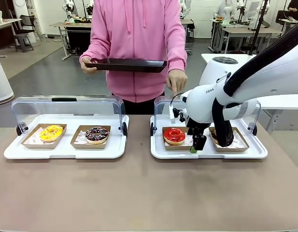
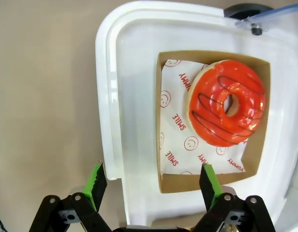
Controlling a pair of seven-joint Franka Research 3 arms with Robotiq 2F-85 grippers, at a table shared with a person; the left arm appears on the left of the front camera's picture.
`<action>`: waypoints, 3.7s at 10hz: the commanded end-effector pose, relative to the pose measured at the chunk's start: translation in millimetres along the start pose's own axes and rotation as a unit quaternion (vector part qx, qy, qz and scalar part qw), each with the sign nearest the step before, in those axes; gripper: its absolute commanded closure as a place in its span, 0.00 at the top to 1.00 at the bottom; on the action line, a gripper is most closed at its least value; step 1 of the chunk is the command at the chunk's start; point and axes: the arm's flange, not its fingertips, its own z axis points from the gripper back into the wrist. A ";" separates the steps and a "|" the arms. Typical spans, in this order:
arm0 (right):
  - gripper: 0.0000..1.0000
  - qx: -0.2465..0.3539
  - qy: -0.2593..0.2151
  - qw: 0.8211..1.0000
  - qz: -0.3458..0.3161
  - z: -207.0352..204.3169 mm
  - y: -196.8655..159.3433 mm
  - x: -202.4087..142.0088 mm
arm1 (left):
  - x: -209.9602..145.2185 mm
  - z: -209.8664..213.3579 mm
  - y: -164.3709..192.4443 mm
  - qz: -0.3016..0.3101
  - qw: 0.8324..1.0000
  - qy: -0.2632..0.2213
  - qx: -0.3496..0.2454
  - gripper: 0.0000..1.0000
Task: Provide the desired donut to the person.
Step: Pick up and lift the Paper togo box containing the Donut pointed at by the person, then place the picked Paper togo box onto the Handle tray extended by the person.
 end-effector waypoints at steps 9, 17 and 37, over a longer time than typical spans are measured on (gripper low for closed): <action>0.14 0.006 0.035 0.999 0.000 -27.5 -28.6 3.7 | 0.8 0.5 -0.4 0.009 1.000 -0.003 -0.002 1.00; 0.00 -0.011 0.005 1.000 0.024 34.4 37.0 -26.7 | 0.8 0.5 -0.4 0.009 1.000 -0.003 -0.002 1.00; 0.00 -0.125 -0.055 0.990 0.043 205.6 137.5 -19.7 | 0.8 0.5 -0.4 0.009 1.000 -0.003 -0.002 1.00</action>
